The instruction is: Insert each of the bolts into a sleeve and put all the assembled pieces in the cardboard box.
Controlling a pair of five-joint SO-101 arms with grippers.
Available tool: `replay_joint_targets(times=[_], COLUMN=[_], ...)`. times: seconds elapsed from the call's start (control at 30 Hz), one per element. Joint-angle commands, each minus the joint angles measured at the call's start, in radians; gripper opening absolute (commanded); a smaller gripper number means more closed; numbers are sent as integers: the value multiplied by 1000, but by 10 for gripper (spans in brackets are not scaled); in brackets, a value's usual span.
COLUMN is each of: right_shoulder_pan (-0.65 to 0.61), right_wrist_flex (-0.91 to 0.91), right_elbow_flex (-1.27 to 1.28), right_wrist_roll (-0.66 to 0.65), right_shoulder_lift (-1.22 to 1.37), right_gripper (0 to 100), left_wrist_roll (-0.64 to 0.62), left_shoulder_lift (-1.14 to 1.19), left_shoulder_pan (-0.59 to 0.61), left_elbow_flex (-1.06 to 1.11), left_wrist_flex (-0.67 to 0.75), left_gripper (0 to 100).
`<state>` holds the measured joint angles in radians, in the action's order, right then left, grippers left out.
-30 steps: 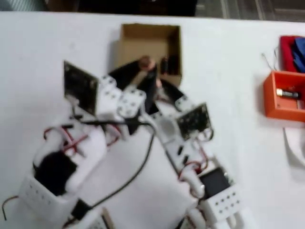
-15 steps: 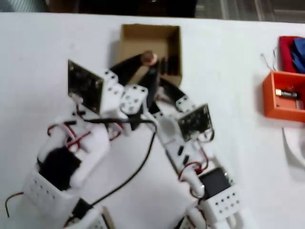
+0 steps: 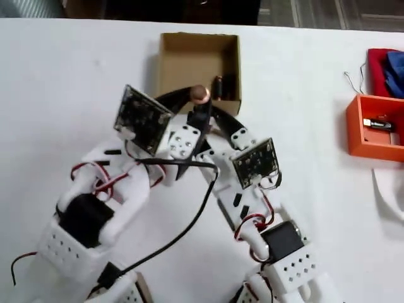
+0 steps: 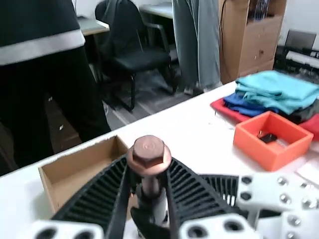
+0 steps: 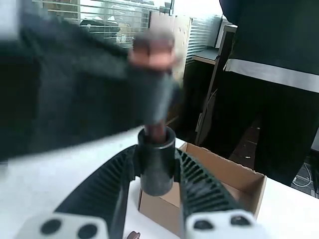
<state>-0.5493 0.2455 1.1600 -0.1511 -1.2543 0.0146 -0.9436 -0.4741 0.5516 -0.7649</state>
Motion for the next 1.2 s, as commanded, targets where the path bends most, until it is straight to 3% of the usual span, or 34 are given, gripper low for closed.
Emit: replay_joint_targets(times=[0.0,0.23,0.5,0.77,0.9,1.07,1.17], right_shoulder_pan=[10,10,8,13,15,21,62], right_wrist_flex=[2,2,2,4,96,311,346], right_elbow_flex=[-48,-46,-46,-17,-43,-256,-440], right_wrist_roll=[8,8,8,11,11,6,9], right_shoulder_lift=[-30,-30,-24,-22,-21,62,246], right_gripper=[22,22,22,22,21,21,21], left_wrist_roll=[8,-80,-104,-100,-98,-98,-98], left_shoulder_lift=[-5,-6,-12,-11,-11,-12,-12], left_shoulder_pan=[-8,48,109,143,324,661,902], left_elbow_flex=[42,38,-64,-297,-329,-285,-176], left_wrist_flex=[0,-6,-6,-8,-49,-322,-414], left_gripper=[31,167,170,169,164,15,54])
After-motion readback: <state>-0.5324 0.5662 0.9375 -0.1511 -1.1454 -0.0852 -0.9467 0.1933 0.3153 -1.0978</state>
